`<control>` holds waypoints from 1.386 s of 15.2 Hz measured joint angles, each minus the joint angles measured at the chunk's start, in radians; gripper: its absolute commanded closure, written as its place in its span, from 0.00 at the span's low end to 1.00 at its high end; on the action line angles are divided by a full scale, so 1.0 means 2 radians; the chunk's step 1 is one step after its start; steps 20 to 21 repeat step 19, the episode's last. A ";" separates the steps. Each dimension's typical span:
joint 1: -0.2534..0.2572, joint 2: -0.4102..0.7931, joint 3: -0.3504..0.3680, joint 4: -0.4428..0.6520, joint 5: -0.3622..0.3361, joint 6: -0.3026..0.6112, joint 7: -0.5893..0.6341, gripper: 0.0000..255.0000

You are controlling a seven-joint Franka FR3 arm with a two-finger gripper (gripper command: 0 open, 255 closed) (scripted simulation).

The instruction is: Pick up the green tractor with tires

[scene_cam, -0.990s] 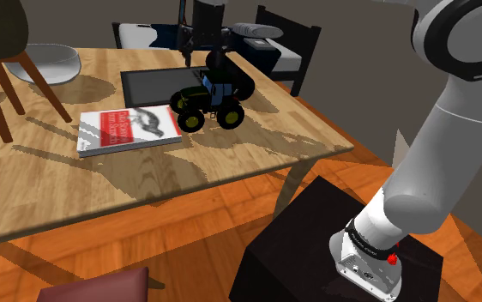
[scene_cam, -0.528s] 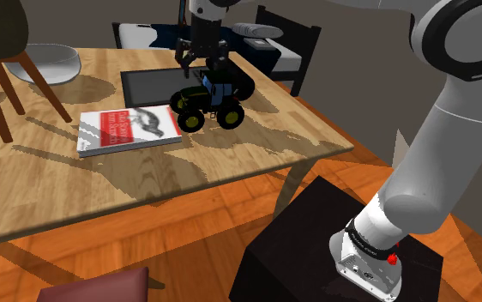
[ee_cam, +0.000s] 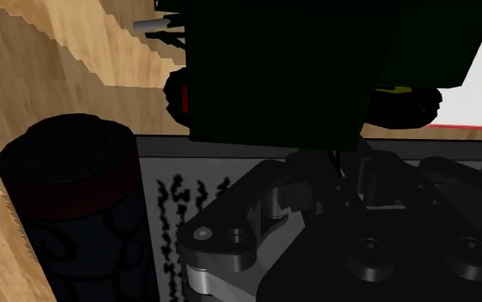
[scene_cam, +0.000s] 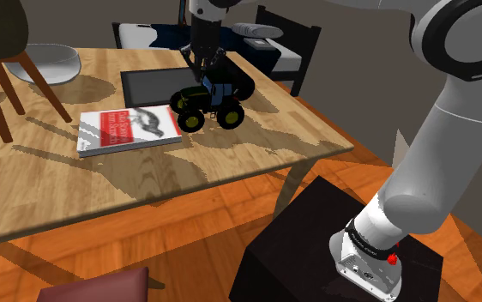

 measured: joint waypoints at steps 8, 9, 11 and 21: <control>0.001 0.002 0.000 0.028 0.000 -0.027 -0.001 1.00; 0.001 0.003 0.001 0.036 0.000 -0.034 -0.001 1.00; 0.002 0.007 0.001 0.052 -0.001 -0.047 -0.001 1.00; 0.007 0.021 0.003 0.125 -0.005 -0.106 -0.001 1.00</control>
